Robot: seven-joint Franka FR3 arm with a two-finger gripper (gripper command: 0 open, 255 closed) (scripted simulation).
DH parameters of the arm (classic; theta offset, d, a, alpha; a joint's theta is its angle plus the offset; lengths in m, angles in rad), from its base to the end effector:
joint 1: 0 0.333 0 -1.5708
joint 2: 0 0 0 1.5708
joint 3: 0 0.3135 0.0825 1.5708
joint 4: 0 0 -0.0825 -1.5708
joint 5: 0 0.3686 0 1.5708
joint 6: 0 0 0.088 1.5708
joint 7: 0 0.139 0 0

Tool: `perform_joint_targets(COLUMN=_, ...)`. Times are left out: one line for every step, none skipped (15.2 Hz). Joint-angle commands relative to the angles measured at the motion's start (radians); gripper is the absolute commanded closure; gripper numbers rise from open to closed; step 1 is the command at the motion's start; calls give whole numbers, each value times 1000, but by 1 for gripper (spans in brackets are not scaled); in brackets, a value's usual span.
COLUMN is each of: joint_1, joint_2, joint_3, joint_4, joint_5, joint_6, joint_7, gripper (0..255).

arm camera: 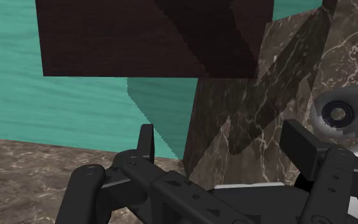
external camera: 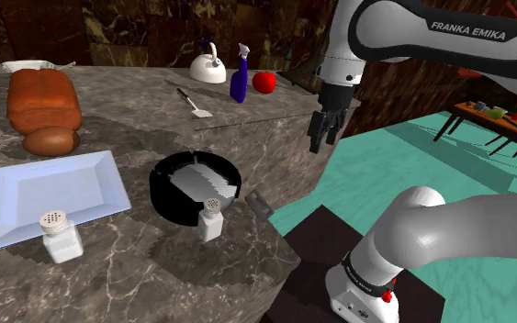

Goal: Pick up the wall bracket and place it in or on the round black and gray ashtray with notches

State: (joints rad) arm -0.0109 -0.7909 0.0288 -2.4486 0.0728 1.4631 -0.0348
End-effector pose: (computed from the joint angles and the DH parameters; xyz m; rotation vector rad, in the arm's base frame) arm 0.2689 0.0169 0.5090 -3.0715 -0.0659 0.2990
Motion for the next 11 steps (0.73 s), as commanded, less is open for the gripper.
perform_joint_targets(joint_1=0, joint_2=0, joint_3=0, joint_4=0, joint_5=0, joint_6=0, joint_7=0, gripper=0)
perform_joint_targets(joint_1=11, joint_2=-11, joint_3=25, joint_4=-11, joint_5=18, joint_6=16, joint_7=24, gripper=0)
perform_joint_targets(joint_1=21, joint_2=-20, joint_3=50, joint_4=-22, joint_5=37, joint_6=33, joint_7=47, gripper=0)
perform_joint_targets(joint_1=32, joint_2=-27, joint_3=76, joint_4=-31, joint_5=55, joint_6=51, joint_7=71, gripper=0)
perform_joint_targets(joint_1=43, joint_2=-33, joint_3=102, joint_4=-39, joint_5=72, joint_6=69, joint_7=94, gripper=0)
perform_joint_targets(joint_1=54, joint_2=-37, joint_3=129, joint_4=-45, joint_5=90, joint_6=88, joint_7=118, gripper=0)
perform_joint_targets(joint_1=65, joint_2=-39, joint_3=156, joint_4=-51, joint_5=107, joint_6=107, joint_7=141, gripper=0)
perform_joint_targets(joint_1=75, joint_2=-40, joint_3=183, joint_4=-55, joint_5=123, joint_6=127, joint_7=165, gripper=0)
perform_joint_targets(joint_1=85, joint_2=-39, joint_3=211, joint_4=-58, joint_5=139, joint_6=147, joint_7=188, gripper=0)
perform_joint_targets(joint_1=95, joint_2=-37, joint_3=239, joint_4=-60, joint_5=154, joint_6=167, joint_7=211, gripper=0)
perform_joint_targets(joint_1=104, joint_2=-32, joint_3=267, joint_4=-60, joint_5=168, joint_6=188, joint_7=235, gripper=0)
